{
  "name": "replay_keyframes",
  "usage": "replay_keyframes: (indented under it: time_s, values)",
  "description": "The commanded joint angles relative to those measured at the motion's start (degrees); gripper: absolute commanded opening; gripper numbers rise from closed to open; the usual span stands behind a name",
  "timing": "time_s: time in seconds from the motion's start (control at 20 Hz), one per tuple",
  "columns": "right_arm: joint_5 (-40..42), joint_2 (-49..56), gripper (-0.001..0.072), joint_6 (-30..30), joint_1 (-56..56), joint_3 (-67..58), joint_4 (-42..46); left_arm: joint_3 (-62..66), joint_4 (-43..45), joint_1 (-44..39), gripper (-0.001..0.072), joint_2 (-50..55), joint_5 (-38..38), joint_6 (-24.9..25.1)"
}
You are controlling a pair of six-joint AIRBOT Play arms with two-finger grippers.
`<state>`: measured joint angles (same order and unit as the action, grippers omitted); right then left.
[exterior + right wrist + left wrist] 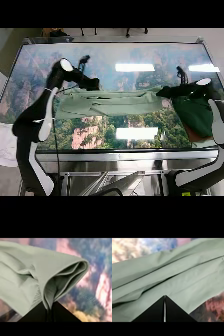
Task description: Fold the shirts.
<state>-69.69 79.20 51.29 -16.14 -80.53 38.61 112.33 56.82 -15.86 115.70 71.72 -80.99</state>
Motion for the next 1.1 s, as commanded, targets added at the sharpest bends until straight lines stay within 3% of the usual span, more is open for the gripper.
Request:
replay_keyframes:
  time_s: [0.0, 0.25, 0.45, 0.6, 0.75, 0.9, 1.05]
  values:
    - [-11.6, -2.3, 0.0014, 4.6, -2.6, -9.1, -1.1, 0.1, -6.6, -9.1, 0.0014, 6.7, -9.9, -0.1]
    - [-22.0, -2.4, 0.0013, 9.6, -8.4, -25.4, -3.0, 0.2, -16.2, -18.8, 0.0014, 13.5, -21.5, -1.1]
    - [-23.4, -2.4, 0.0014, 10.3, -8.6, -28.7, -5.4, 0.8, -21.6, -21.4, 0.0014, 14.2, -25.5, -1.1]
    - [-23.3, -2.2, 0.0014, 11.2, -6.3, -28.7, -5.7, 8.9, -27.3, -17.9, 0.0014, 13.3, -11.9, -0.4]
    - [-21.6, -2.2, 0.0014, 12.8, -0.6, -28.7, -7.7, 7.4, -40.0, -9.2, 0.0013, 3.0, 1.8, 6.6]
    - [-15.9, -1.6, 0.0015, 13.5, 9.7, -28.7, -7.1, 1.0, -51.4, 3.7, 0.0014, -13.0, 8.7, 12.9]
    - [-3.4, 2.3, 0.0016, 14.8, 23.1, -28.7, -6.2, -0.3, -51.9, 14.9, 0.0014, -26.0, 10.5, 13.1]
